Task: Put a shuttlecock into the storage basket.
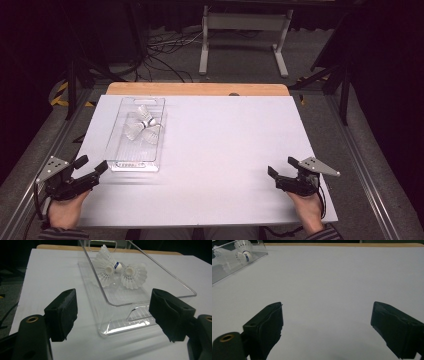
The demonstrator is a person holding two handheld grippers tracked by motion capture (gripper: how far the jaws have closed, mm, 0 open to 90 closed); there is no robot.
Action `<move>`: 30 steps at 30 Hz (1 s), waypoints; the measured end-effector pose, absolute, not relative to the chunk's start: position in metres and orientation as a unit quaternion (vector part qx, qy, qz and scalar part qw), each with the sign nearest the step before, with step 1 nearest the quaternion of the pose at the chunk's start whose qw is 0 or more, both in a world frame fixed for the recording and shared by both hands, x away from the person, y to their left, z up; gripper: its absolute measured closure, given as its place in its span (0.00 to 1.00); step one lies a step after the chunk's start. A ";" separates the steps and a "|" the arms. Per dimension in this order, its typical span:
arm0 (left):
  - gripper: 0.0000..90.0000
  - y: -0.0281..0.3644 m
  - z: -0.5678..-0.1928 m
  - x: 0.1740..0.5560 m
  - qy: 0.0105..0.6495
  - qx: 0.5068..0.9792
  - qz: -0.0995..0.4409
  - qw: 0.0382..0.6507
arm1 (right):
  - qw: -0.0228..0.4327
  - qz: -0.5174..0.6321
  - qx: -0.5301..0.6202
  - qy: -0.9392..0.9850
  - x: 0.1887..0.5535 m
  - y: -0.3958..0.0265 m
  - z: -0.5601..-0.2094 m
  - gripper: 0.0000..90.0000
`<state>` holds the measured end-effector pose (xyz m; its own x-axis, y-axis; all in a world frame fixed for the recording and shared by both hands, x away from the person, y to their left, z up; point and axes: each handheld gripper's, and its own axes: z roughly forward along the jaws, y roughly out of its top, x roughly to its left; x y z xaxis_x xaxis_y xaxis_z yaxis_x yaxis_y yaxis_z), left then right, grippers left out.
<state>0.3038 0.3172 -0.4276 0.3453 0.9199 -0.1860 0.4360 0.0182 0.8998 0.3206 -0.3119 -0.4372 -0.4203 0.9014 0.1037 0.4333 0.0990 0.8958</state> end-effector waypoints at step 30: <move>0.25 0.317 -0.448 0.301 0.526 0.655 0.242 0.485 | 0.246 0.472 0.477 0.700 0.318 -0.313 -0.438 0.13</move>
